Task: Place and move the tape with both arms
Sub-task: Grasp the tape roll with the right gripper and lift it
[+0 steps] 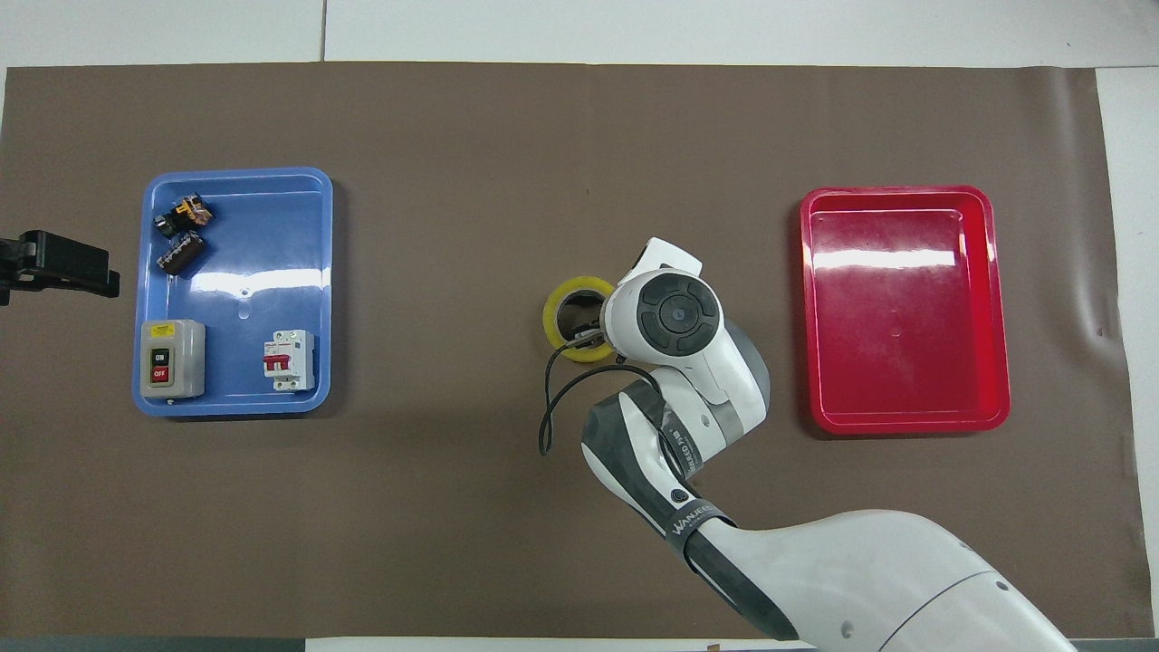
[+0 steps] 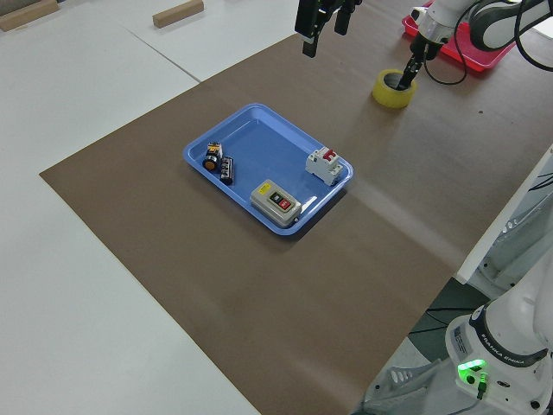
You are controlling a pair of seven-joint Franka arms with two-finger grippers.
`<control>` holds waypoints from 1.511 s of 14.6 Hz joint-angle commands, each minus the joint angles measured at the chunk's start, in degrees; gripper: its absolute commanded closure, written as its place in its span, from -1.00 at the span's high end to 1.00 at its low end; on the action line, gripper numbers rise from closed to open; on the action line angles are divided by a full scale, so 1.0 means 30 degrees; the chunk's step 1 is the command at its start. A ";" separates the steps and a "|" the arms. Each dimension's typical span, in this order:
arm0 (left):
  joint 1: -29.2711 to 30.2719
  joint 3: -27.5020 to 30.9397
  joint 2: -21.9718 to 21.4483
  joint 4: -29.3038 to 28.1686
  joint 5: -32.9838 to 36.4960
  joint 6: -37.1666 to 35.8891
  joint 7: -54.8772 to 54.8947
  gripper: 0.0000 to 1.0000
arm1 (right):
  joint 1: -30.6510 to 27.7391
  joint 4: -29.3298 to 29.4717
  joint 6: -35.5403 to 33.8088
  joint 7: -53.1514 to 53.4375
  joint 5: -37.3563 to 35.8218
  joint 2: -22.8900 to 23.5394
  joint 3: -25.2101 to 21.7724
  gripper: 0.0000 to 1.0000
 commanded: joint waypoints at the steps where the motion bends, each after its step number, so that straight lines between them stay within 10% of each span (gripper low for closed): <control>1: 0.0054 -0.0039 -0.0407 -0.0435 -0.0449 0.0152 0.0226 1.00 | -0.0044 -0.0289 -0.0278 -0.0269 0.0001 -0.0371 0.0002 -1.00; 10: 0.0172 0.0019 -0.0525 -0.0406 -0.0450 0.0063 0.0196 1.00 | -0.2822 0.5714 -0.8798 -0.0648 -0.0554 -0.0866 -0.0145 -1.00; 22: 0.0143 -0.0010 -0.0584 -0.0348 -0.0450 0.0034 0.0196 1.00 | -1.0526 0.2854 -0.9837 -1.3883 -0.0673 -0.3444 -0.0174 -1.00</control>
